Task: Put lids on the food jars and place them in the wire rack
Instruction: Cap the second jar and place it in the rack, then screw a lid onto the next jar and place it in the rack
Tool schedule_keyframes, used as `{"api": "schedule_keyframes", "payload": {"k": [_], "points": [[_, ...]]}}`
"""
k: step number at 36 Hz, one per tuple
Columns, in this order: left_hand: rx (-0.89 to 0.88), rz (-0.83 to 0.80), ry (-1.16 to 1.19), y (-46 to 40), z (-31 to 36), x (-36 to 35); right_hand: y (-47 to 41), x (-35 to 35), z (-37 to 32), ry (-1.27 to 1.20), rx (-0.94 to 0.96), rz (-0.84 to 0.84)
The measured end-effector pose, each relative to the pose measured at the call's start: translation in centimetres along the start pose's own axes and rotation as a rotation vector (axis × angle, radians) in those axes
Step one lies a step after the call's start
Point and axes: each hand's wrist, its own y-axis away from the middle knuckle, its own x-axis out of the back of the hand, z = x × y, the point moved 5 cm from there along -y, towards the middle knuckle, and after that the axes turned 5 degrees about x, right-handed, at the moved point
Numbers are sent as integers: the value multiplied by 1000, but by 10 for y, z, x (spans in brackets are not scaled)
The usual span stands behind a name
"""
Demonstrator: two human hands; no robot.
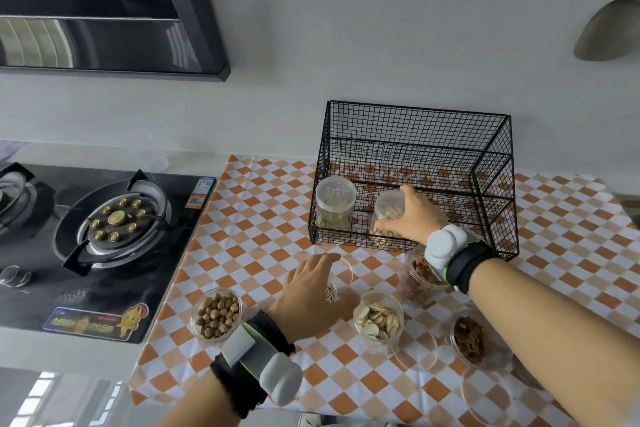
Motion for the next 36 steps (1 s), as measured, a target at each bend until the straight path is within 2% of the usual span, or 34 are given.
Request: {"api": "schedule_keyframes", "payload": {"k": [5,8,14,18,20,24,31,36], "points": [[9,5,22,5,-7,3,7,3,0,24,-12,-6],[19,13,36,7,-13,5,14,8,-5,53,30,59],[29,9,79,9,-29,3,33,18,-27,114,221,282],[48,4,103,8,-39,-1,47,11,-41,54,377,316],[50,-5,113,8,-43,-4,53,4,-48,23,451,256],[55,-12,131,7,-52,-11,59,-18,-59,-2,521,-5],[74,22,250,4,-69,-21,53,-57,-67,68,471,-331],[62,51,324,6,-79,-27,47,-79,-74,147,426,-480]]}}
